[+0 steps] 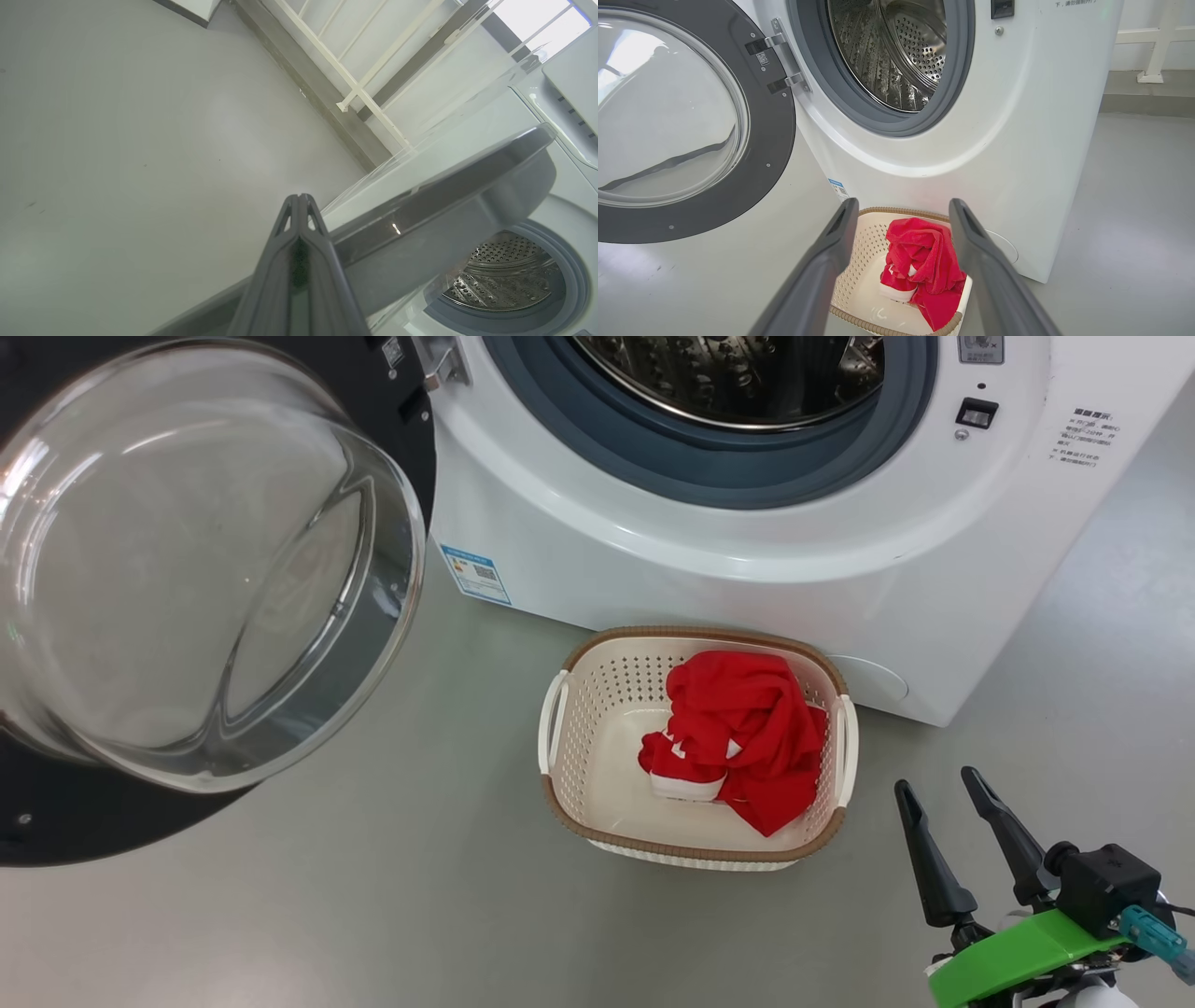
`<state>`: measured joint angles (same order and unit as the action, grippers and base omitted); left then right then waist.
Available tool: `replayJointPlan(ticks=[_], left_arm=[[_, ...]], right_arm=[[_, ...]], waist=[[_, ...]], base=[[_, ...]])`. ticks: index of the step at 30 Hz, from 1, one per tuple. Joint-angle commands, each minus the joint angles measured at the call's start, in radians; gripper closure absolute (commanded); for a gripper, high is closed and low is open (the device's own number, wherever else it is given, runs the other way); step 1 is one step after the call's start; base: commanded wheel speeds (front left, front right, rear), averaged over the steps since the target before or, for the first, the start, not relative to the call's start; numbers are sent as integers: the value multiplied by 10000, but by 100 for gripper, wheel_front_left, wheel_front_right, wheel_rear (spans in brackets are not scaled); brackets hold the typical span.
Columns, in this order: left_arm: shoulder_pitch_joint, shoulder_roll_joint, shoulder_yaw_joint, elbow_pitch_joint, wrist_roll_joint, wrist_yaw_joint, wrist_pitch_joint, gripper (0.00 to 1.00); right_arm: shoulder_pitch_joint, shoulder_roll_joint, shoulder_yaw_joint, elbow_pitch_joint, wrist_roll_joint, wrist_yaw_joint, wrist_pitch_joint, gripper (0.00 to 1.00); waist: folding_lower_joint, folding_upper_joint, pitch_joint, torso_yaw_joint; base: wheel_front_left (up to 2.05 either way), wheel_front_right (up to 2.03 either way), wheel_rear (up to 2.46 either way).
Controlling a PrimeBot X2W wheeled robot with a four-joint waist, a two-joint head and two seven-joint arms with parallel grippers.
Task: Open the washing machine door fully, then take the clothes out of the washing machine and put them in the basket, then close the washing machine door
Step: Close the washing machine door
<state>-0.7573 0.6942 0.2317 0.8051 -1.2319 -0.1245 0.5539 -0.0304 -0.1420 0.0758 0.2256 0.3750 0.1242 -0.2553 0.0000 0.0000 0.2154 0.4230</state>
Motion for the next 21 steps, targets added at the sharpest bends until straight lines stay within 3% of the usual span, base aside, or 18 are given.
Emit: replayJointPlan(ticks=[1,21], left_arm=[[194,499,13,-349,-200,-61,284,100],[1225,693,-808,-2563,-1512,-61,1911,100]], right_arm=[[-209,-55,174,-263,-108,65,-65,0],[-70,-7,91,-258,-88,65,-65,0]], waist=[[0,0,-14,8],[0,0,-399,9]], base=[[0,0,0],[0,0,0]])
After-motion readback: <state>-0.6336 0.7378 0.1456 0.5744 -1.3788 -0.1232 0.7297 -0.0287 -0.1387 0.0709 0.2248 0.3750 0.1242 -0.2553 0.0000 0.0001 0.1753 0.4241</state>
